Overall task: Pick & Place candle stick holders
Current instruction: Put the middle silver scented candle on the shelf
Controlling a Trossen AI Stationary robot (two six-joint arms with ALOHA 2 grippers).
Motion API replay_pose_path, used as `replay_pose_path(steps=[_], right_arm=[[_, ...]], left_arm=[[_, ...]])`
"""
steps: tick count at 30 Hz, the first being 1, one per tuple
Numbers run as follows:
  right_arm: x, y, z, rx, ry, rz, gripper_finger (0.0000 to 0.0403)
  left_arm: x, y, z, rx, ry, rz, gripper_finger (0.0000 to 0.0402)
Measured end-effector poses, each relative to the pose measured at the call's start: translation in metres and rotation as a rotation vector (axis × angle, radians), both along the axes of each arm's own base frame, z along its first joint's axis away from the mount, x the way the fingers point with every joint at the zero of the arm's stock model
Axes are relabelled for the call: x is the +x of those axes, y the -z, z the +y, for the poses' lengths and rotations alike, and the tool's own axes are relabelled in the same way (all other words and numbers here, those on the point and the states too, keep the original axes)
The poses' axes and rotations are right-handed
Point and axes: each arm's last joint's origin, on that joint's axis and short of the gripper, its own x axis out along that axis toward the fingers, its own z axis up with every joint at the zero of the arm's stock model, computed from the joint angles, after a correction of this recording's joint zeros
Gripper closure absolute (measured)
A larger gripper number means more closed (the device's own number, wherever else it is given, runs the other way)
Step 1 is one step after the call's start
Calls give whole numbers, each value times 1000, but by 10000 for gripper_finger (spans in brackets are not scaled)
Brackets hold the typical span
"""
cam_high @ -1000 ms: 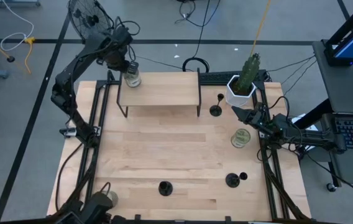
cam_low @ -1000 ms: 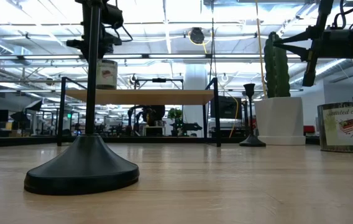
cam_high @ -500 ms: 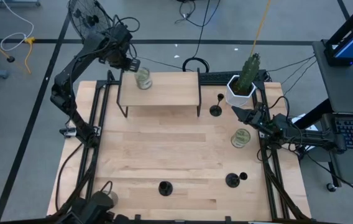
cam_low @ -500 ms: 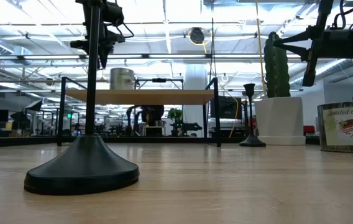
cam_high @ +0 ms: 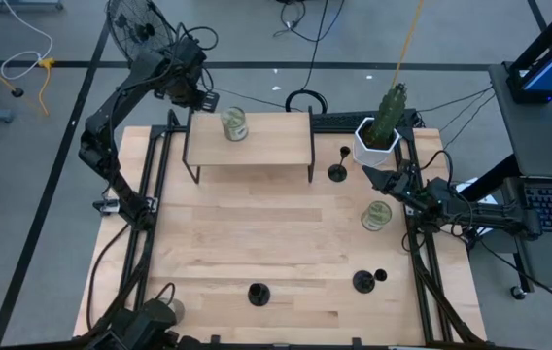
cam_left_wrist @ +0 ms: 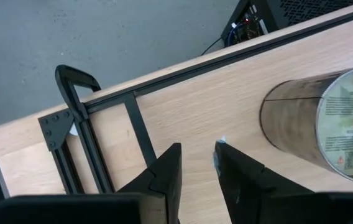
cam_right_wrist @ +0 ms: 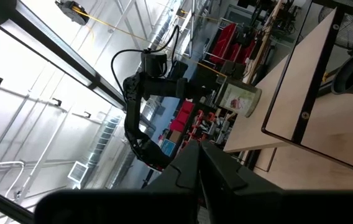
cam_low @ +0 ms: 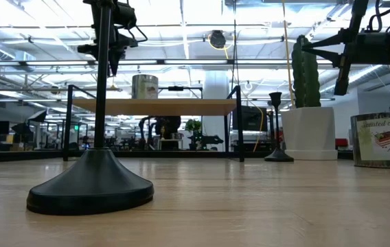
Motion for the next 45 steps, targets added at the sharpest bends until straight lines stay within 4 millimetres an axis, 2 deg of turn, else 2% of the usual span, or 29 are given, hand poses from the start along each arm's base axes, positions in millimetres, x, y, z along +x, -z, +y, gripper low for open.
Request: replay_pose_path(steps=[20, 32, 45], right_arm=[[0, 0, 0, 0, 0, -1, 397], [0, 0, 0, 0, 0, 0, 397], [0, 0, 0, 0, 0, 0, 397]], left_arm=[[10, -1, -8, -20, 65, -36, 298], [36, -6, -17, 10, 230, -180, 298], [45, -5, -18, 59, 214, -170, 297]])
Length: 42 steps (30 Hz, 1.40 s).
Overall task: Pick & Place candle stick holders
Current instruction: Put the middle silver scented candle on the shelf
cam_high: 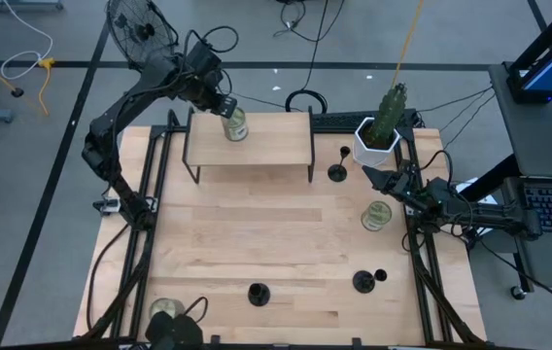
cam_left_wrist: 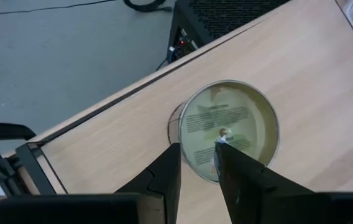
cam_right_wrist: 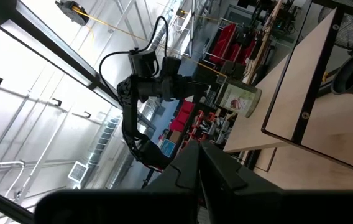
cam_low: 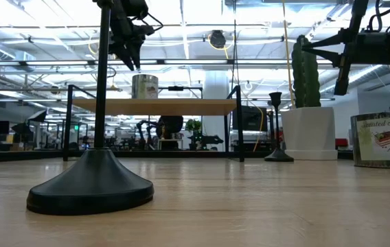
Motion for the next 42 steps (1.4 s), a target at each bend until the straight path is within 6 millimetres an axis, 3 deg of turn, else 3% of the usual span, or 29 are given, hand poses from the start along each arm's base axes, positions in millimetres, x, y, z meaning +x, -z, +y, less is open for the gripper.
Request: replay_pose_path(steps=[4, 15, 31, 42], right_arm=[[0, 0, 0, 0, 0, 0, 397], [0, 0, 0, 0, 0, 0, 397], [0, 0, 0, 0, 0, 0, 397], [0, 0, 0, 0, 1, 0, 397]], left_arm=[[1, 2, 2, 5, -8, 17, 292], [3, 8, 6, 31, -36, 70, 224], [21, 40, 24, -40, -33, 157, 222], [21, 40, 22, -53, -21, 168, 222]])
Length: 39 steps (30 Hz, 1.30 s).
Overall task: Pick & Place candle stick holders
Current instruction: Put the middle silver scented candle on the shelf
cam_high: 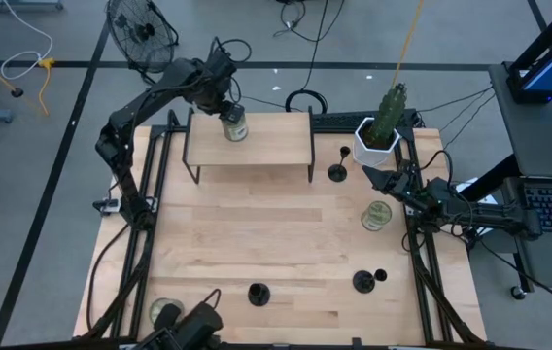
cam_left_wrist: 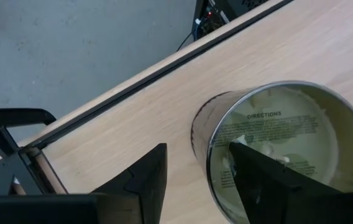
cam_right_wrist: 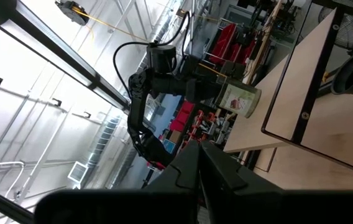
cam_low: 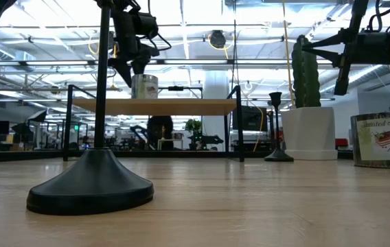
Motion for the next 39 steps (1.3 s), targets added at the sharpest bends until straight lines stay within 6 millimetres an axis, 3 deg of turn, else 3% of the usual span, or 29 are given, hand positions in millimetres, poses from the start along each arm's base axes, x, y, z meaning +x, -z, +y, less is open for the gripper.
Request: replay_pose_path(steps=[10, 28, 34, 39], right_arm=[[0, 0, 0, 0, 0, 0, 397], [0, 0, 0, 0, 0, -1, 397], [0, 0, 0, 0, 0, 0, 397], [0, 0, 0, -1, 0, 0, 397]], left_arm=[[-1, 0, -1, -7, -10, 7, 233], [-3, 0, 1, -4, -12, 9, 392], [-8, -4, -2, -8, -18, 11, 391], [-22, -20, -9, 29, -35, 6, 394]])
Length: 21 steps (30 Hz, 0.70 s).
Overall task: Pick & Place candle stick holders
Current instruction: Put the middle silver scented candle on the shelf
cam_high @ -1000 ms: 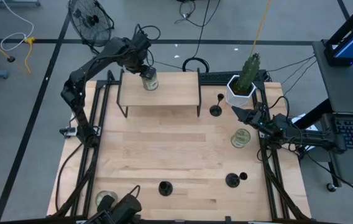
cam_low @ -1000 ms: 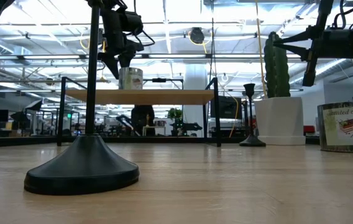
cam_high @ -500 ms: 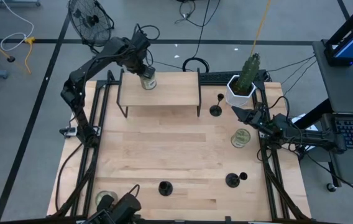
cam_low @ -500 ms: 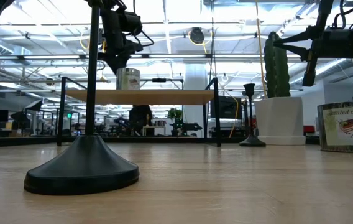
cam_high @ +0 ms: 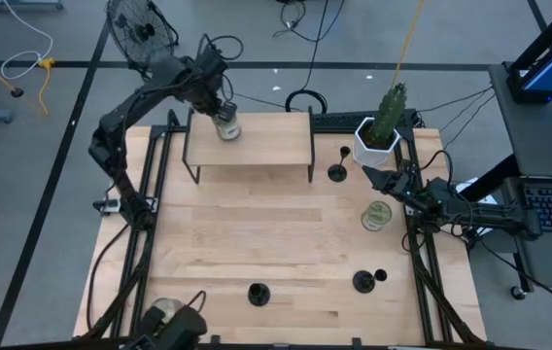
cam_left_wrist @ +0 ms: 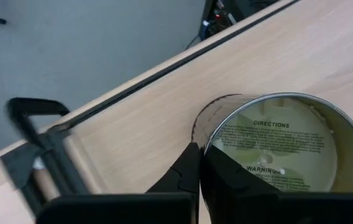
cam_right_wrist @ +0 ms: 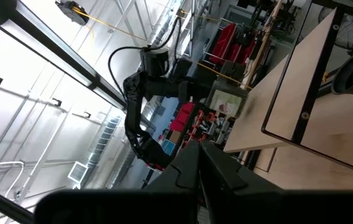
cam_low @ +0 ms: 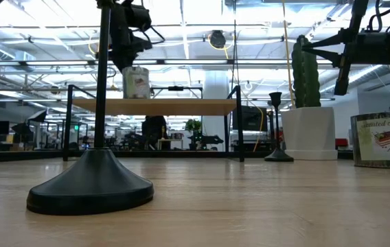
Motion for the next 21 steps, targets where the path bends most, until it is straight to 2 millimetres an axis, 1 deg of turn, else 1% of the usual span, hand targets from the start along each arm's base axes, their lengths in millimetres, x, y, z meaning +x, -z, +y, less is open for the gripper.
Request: replay_pose_path(steps=[3, 8, 11, 18, 21], right_arm=[[0, 0, 0, 0, 0, 0, 397], [0, 0, 0, 0, 0, 0, 397], [0, 0, 0, 0, 0, 0, 397], [0, 0, 0, 0, -1, 0, 397], [0, 0, 0, 0, -1, 0, 397]], left_arm=[[-12, -6, -3, 3, -25, 21, 397], [-30, -11, -6, -24, -68, 83, 394], [-32, -10, -3, -12, -71, 97, 398], [-34, -11, 2, 11, -76, 70, 398], [-36, -11, 3, 2, -85, 76, 393]])
